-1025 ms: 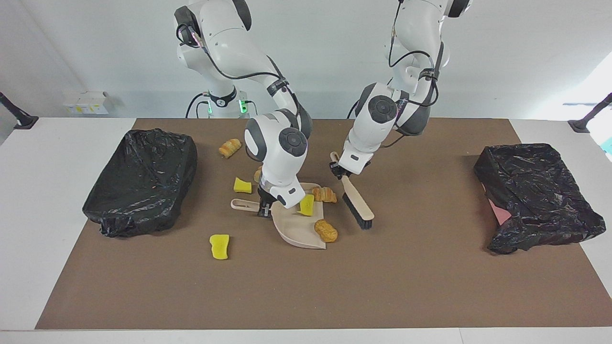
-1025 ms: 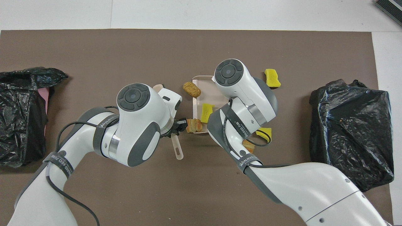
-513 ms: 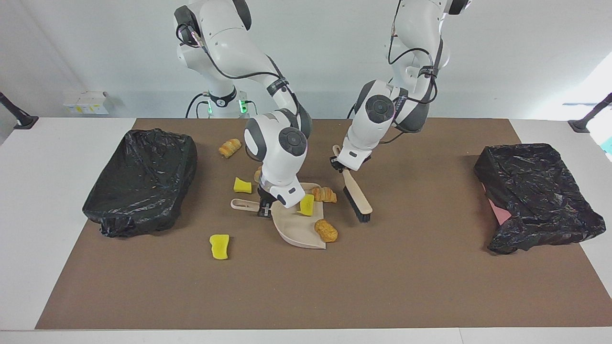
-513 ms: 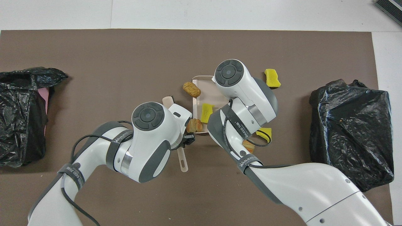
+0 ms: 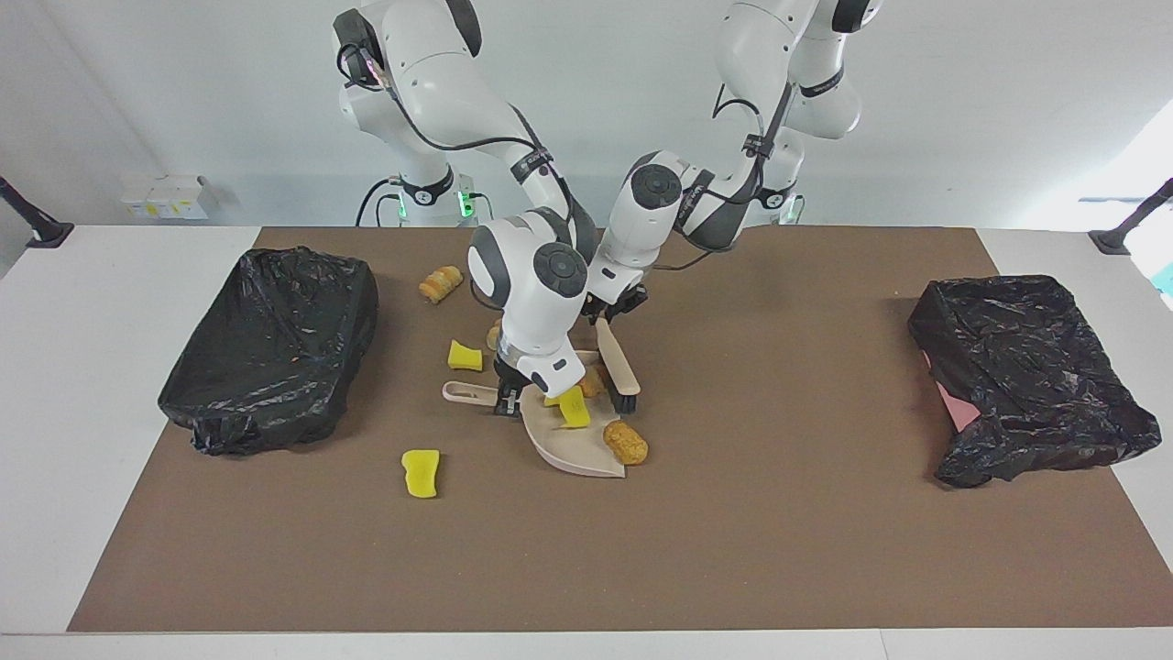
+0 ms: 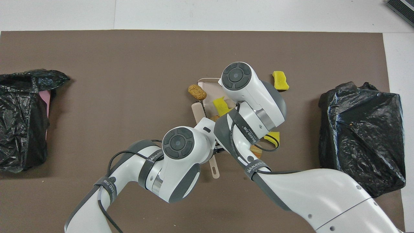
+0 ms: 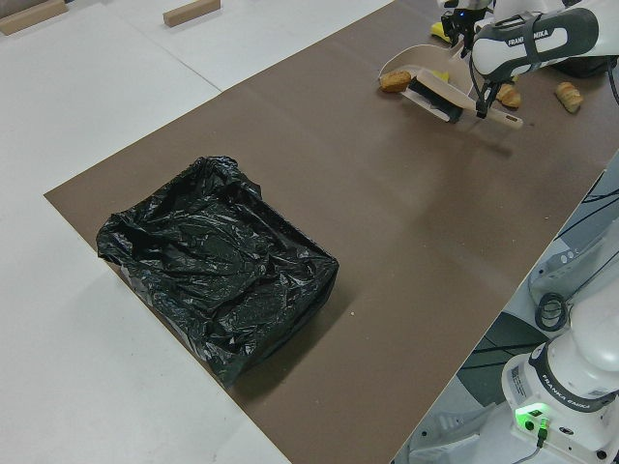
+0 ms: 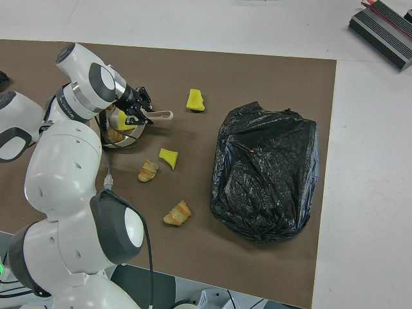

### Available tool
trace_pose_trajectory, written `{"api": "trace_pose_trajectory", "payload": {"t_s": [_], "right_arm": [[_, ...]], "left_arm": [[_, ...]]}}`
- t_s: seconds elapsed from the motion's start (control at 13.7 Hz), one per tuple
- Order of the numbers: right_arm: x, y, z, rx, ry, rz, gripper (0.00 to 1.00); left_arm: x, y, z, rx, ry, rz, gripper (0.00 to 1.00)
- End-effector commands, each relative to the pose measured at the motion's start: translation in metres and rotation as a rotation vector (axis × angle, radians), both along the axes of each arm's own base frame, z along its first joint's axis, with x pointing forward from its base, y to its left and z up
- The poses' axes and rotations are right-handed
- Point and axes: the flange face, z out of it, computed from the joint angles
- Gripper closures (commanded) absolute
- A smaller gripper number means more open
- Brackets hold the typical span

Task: Sweep and dump trash in bin
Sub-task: 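Brush the debris into the dustpan held by the right gripper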

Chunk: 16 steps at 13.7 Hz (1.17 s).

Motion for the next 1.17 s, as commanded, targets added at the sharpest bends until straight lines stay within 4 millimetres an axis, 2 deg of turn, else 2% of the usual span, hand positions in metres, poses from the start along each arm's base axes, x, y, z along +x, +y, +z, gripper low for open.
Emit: {"api": "trace_pose_trajectory", "payload": {"t_s": [0.0, 0.29, 0.59, 0.73, 0.88, 0.95, 1.1], "right_arm": [[-0.006, 0.001, -0.004, 0.012, -0.012, -0.003, 1.0], [-0.006, 0.001, -0.004, 0.013, -0.011, -0.005, 1.0], [-0.006, 0.0, -0.004, 0.015, -0.01, -0.01, 1.0], [-0.006, -0.001, -0.004, 0.016, -0.01, -0.014, 1.0], [-0.005, -0.002, -0.004, 0.016, -0.01, -0.017, 1.0], [-0.005, -0.003, -0.004, 0.016, -0.011, -0.021, 1.0], [-0.004, -0.003, -0.005, 0.018, -0.01, -0.023, 1.0]], "left_arm": [[0.014, 0.011, 0.007, -0.028, -0.019, 0.041, 1.0], [0.06, 0.055, 0.024, -0.022, -0.016, 0.122, 1.0], [0.088, 0.091, 0.022, 0.025, -0.029, 0.085, 1.0], [0.098, 0.102, 0.024, 0.023, -0.04, 0.076, 1.0], [0.107, 0.099, 0.017, 0.02, -0.054, 0.071, 1.0], [0.116, 0.089, 0.019, 0.006, -0.068, 0.068, 1.0], [0.136, 0.076, 0.007, -0.02, -0.112, 0.069, 1.0]]}}
